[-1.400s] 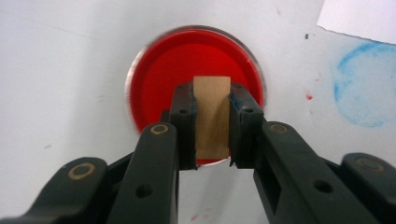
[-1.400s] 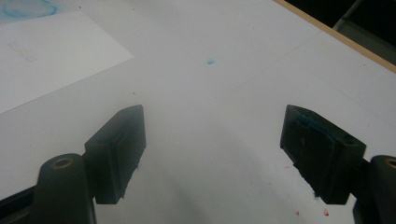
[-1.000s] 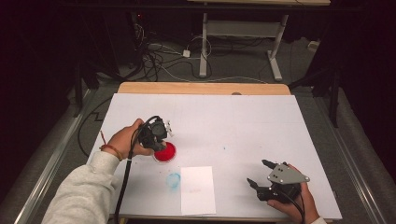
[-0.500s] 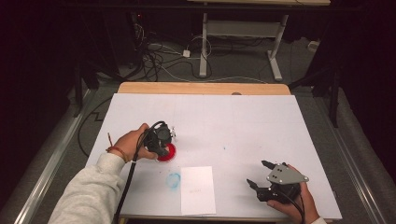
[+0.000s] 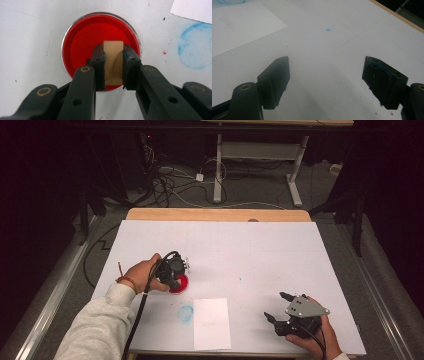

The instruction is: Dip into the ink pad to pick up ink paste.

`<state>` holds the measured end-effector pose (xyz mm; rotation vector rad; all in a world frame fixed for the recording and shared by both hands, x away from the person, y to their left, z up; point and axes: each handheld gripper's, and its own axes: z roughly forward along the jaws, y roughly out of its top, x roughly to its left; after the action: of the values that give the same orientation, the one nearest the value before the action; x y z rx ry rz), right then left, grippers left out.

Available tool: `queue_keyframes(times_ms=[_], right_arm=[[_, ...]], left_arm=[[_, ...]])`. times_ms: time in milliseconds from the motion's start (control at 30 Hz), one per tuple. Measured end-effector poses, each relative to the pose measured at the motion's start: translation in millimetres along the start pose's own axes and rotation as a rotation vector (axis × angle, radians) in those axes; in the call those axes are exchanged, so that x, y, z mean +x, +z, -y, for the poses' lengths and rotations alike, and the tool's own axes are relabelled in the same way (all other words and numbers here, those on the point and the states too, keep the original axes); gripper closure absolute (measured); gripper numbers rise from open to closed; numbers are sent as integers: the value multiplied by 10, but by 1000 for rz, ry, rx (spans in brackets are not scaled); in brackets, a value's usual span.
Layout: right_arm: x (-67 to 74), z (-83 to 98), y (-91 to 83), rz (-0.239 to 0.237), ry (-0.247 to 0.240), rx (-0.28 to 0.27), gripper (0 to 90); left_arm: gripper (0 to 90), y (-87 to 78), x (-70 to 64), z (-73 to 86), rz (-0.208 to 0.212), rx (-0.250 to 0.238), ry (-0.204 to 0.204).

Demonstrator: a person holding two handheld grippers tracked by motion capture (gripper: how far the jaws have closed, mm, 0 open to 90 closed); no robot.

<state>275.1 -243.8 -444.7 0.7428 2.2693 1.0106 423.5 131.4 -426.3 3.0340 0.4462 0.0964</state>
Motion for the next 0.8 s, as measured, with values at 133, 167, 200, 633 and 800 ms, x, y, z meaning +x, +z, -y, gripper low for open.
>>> queue_keyframes(times_ms=[133,167,200,633,800], right_arm=[[2,-1,1,1,-1,-3,227],[5,-2,0,2,-2,-3,227],[5,-2,0,2,-2,-3,227],[3,-5,-4,7,1,-10,228],[4,-7,-1,6,-1,-8,228]], left_arm=[[735,3,1,-13,2,10,-5],[735,3,2,-14,4,10,-8],[735,5,2,-15,4,10,-9],[736,14,-33,3,-16,0,-21],[735,2,-20,10,-11,-5,-19]])
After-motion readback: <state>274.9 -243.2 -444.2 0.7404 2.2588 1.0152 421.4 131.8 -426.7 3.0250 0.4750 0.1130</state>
